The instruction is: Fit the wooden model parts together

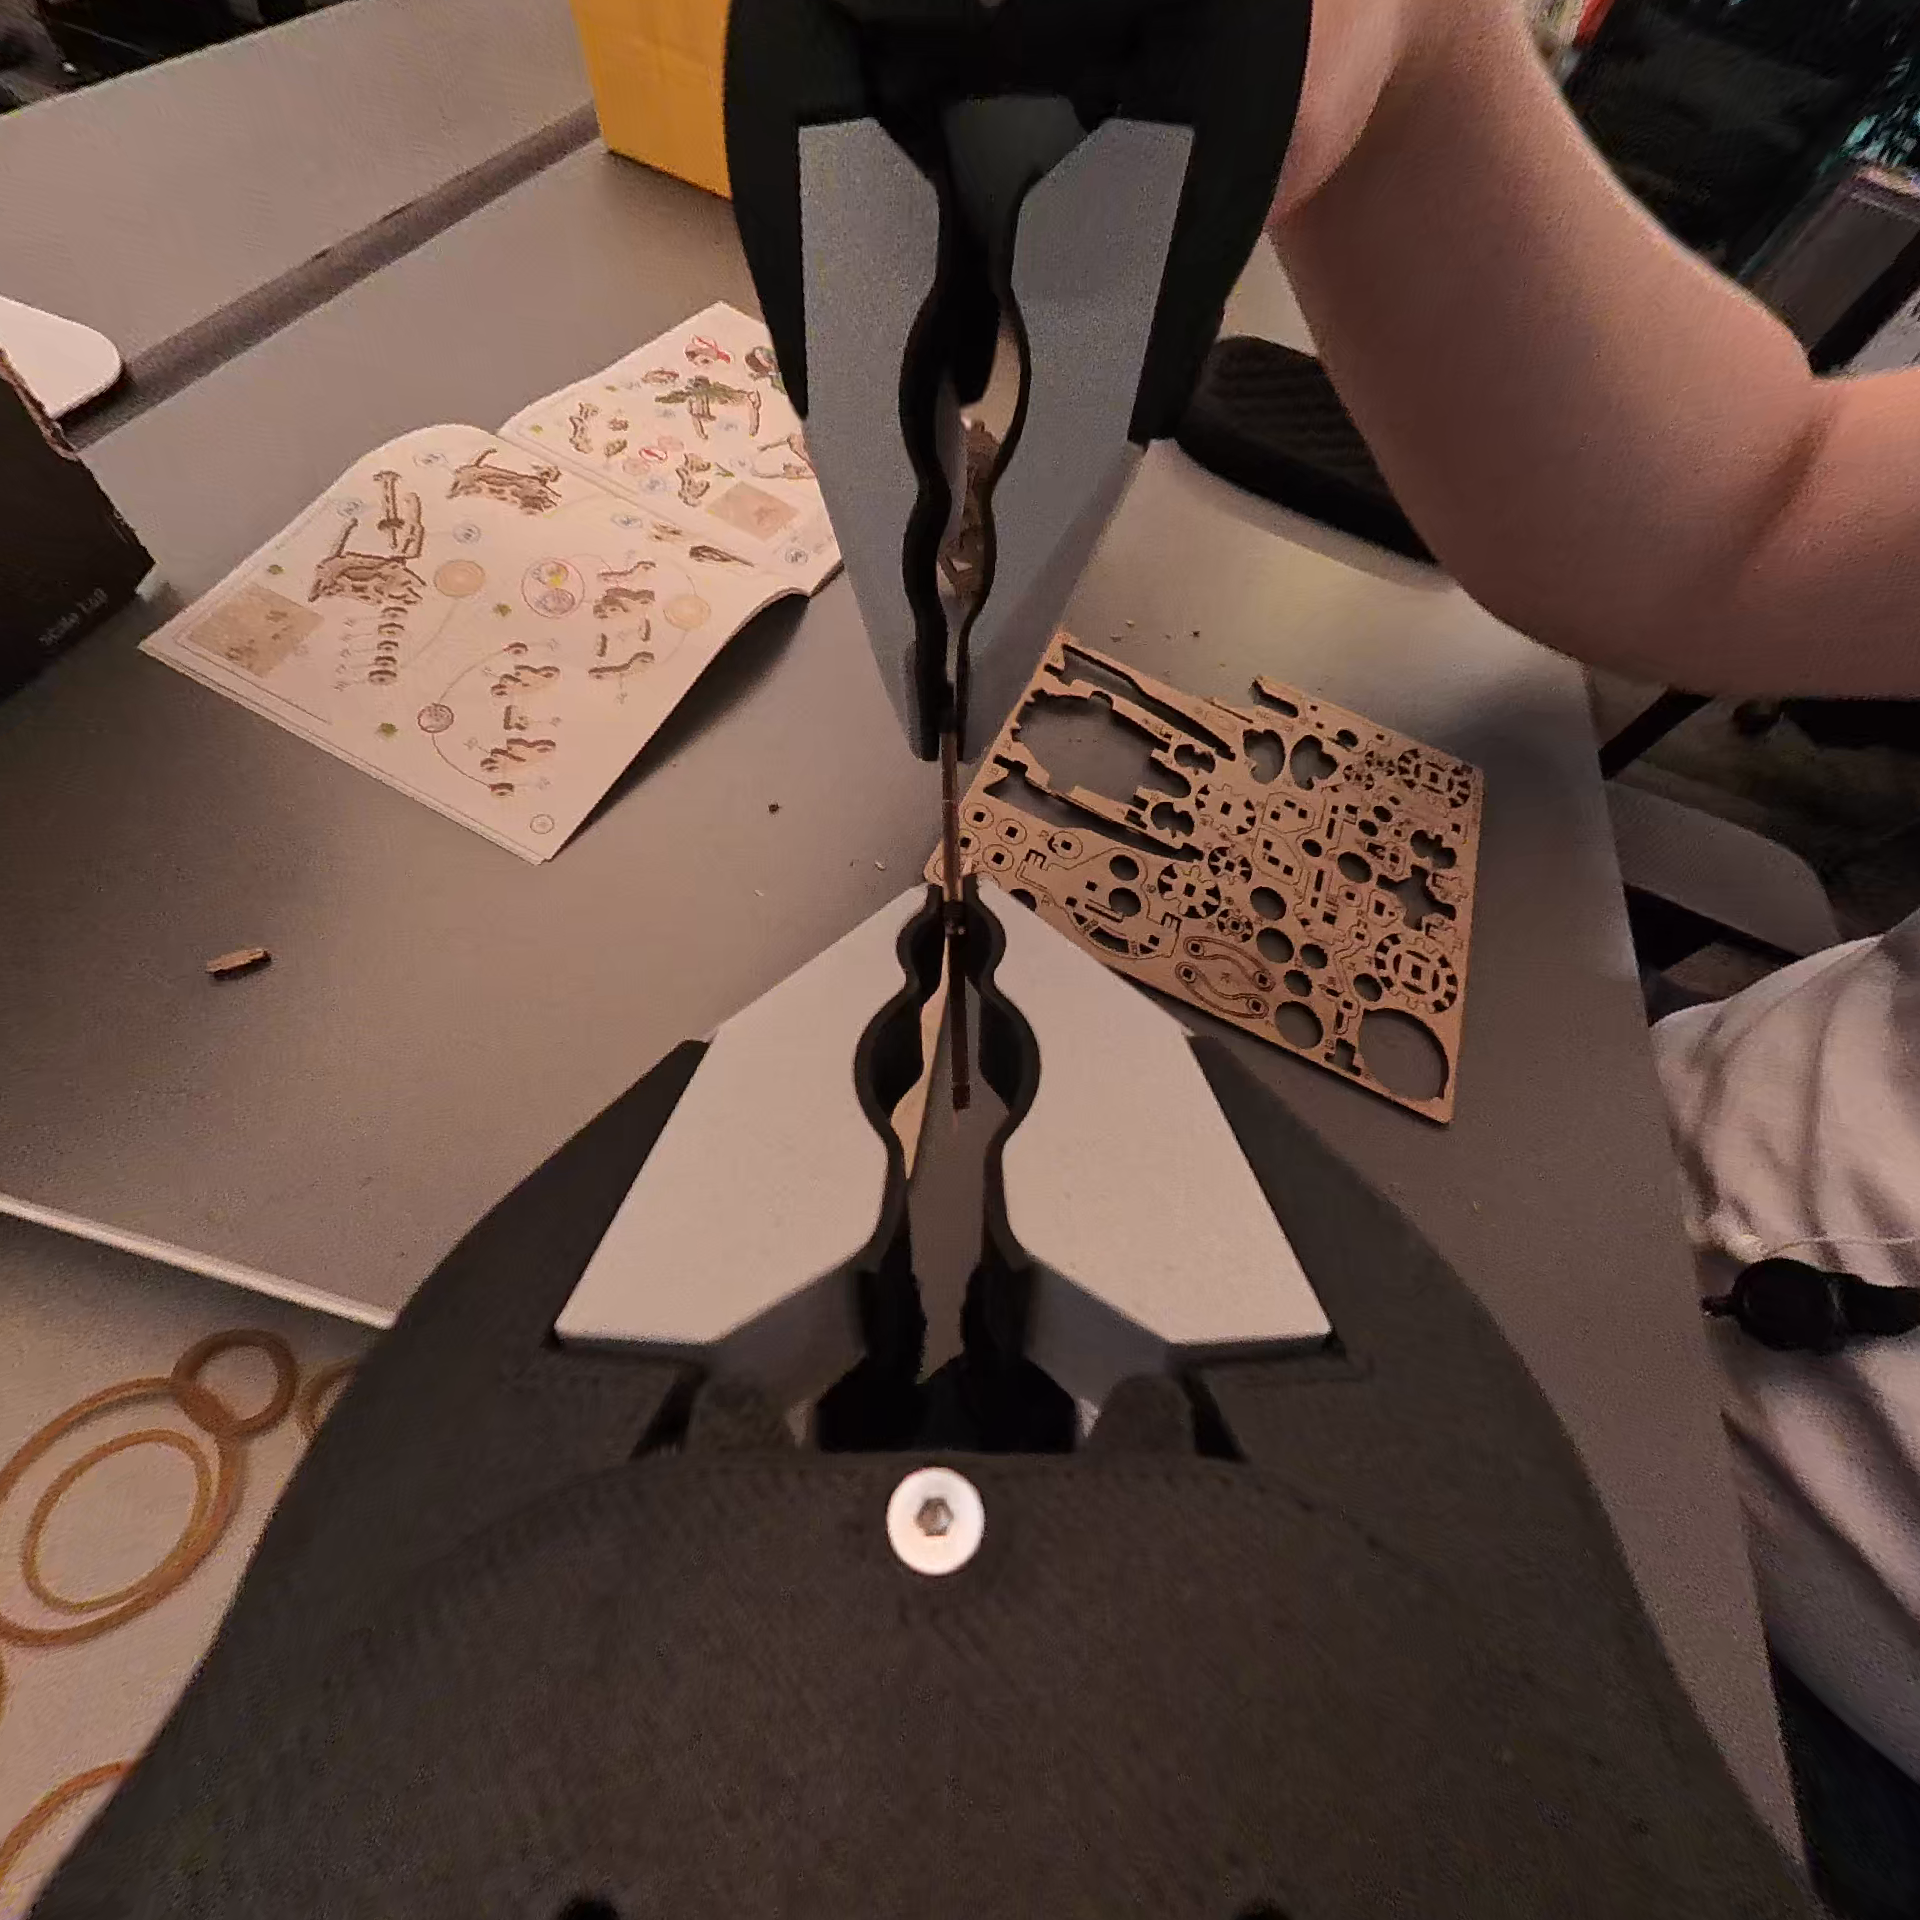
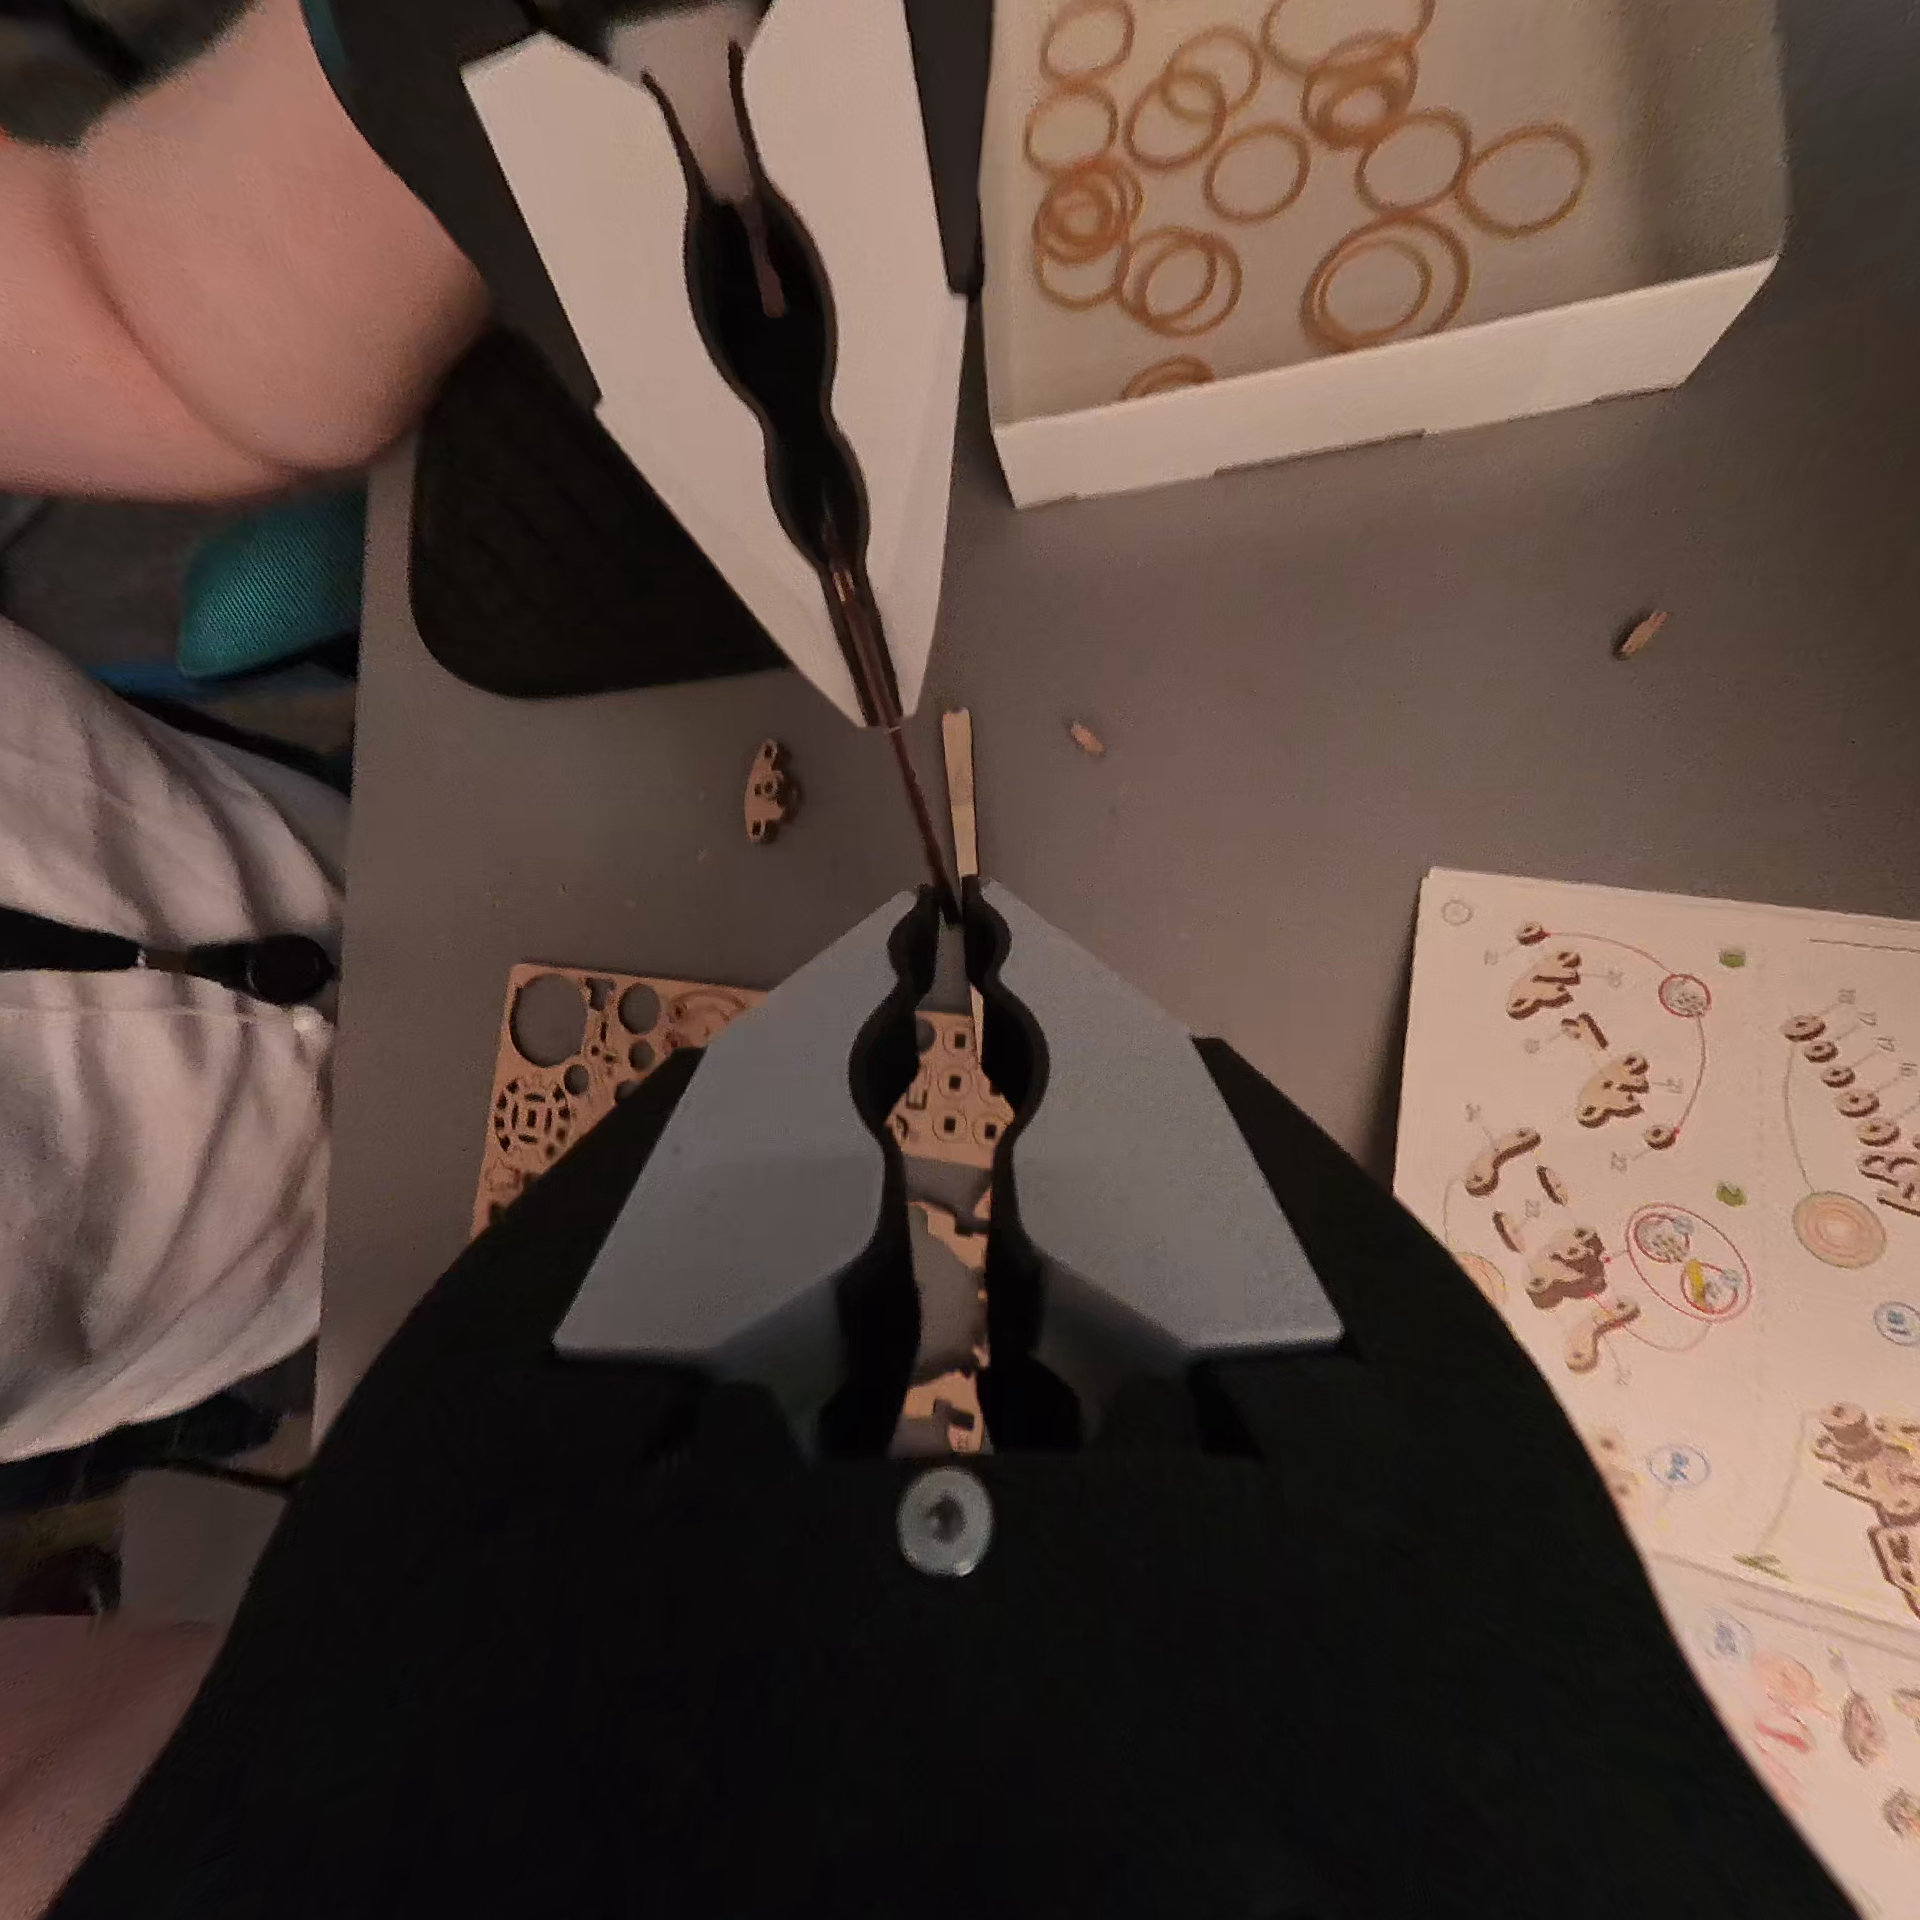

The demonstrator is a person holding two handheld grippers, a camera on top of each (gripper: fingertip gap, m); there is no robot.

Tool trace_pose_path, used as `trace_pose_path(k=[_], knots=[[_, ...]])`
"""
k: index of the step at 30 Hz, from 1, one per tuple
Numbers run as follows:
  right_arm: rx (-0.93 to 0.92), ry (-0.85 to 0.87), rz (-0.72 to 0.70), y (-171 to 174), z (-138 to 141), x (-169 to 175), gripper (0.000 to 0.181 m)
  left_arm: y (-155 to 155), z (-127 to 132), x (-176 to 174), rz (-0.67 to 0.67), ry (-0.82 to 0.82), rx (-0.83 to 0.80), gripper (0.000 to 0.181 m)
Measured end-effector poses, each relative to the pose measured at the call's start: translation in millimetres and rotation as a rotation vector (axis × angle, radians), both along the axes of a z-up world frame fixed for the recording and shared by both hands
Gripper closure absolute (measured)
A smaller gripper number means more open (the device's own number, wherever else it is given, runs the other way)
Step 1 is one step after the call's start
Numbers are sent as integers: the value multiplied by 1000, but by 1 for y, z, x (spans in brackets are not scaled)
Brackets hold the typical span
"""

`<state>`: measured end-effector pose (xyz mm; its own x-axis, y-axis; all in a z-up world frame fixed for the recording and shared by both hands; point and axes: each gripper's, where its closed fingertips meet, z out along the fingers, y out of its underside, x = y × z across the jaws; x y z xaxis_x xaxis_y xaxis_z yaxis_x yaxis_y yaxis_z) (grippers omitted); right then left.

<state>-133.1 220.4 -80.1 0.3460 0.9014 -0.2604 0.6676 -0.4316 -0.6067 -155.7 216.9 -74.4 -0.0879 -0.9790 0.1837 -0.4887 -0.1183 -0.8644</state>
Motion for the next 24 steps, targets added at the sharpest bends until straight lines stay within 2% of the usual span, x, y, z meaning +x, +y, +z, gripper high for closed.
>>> trace_pose_path(k=[4, 7, 11, 15, 19, 24], knots=[[2, 276, -76, 7, 30, -6, 178, 2, 14, 0, 14, -74, -103, 181], [14, 505, -142, 15, 62, -7, 178, 6, 40, 0, 30, -217, -207, 181], [72, 629, -232, 28, 85, 2, 164, 17, 59, -4, 79, -327, -245, 181], [122, 596, -298, 33, 98, 20, 160, 25, 65, -5, 128, -375, -302, 181], [245, 503, -298, 17, 117, 45, 160, 39, 64, -6, 205, -410, -323, 181], [402, 281, -384, 19, 110, 89, 158, 58, 86, -20, 314, -535, -297, 181]])
